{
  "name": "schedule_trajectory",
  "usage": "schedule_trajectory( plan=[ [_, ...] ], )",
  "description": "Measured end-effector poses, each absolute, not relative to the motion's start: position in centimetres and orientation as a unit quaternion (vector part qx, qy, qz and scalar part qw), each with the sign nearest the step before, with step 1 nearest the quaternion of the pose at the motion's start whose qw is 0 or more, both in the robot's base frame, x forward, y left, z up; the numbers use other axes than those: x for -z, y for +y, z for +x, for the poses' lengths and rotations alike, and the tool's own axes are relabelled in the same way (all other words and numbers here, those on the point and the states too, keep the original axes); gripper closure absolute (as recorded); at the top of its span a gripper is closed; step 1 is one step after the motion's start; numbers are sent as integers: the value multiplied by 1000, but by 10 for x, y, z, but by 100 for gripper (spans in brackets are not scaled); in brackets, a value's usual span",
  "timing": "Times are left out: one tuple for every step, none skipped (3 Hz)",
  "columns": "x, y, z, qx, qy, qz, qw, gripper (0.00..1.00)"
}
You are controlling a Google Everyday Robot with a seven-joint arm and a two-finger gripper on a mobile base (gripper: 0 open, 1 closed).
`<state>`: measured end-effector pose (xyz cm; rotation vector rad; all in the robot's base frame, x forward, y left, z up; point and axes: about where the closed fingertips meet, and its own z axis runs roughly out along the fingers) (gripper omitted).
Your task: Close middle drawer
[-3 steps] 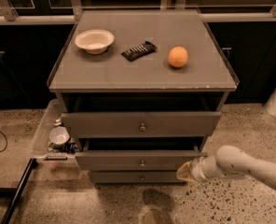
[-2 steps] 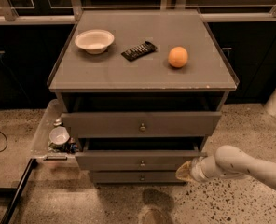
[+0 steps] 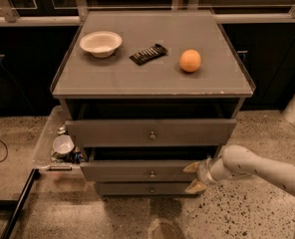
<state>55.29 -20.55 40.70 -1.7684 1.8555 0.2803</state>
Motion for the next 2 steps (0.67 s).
schedule_trajectory(
  plan=[
    [-407,-205,554,-104,691,-659,278,0],
    [-407,-205,554,-104,691,-659,278,0]
  ],
)
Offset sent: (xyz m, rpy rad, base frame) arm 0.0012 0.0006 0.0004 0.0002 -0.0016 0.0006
